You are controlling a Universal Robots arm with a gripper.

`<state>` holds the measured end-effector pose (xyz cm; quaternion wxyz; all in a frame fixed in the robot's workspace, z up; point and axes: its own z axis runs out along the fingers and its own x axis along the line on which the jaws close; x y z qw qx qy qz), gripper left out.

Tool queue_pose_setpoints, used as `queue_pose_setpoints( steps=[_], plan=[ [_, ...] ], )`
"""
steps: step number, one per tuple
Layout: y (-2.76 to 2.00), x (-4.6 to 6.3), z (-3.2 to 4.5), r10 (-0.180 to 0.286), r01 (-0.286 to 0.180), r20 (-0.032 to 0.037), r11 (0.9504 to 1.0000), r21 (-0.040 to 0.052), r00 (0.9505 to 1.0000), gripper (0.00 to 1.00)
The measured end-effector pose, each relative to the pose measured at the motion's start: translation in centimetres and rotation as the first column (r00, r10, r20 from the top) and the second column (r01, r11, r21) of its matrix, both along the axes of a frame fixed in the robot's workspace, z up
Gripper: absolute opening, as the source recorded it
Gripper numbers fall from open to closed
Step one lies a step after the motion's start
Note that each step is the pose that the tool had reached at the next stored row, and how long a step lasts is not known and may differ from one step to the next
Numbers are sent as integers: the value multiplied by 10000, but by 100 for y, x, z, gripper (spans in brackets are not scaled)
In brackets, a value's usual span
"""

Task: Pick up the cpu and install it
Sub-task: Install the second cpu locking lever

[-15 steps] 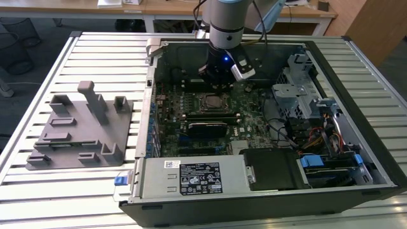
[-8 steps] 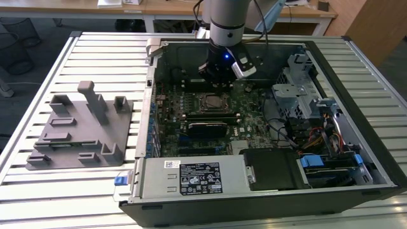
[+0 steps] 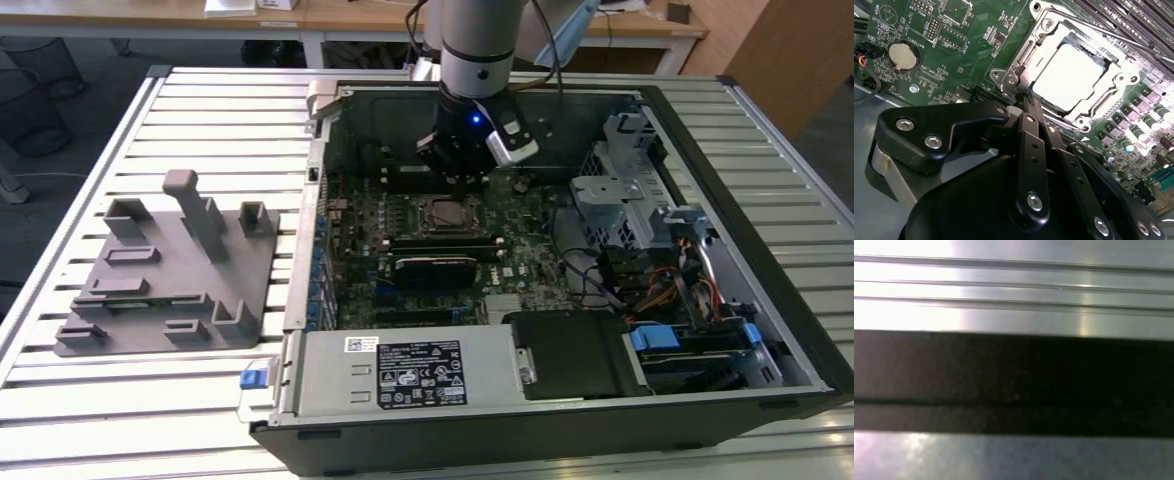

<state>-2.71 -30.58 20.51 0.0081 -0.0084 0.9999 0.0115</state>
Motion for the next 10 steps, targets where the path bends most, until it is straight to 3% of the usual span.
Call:
queue_pose_setpoints(
  steps=[6,10],
  plan=[
    [-22,0,0,0,0,0,10000,0,10000,11],
    [-70,1,0,1,-1,0,10000,0,10000,11]
  ],
)
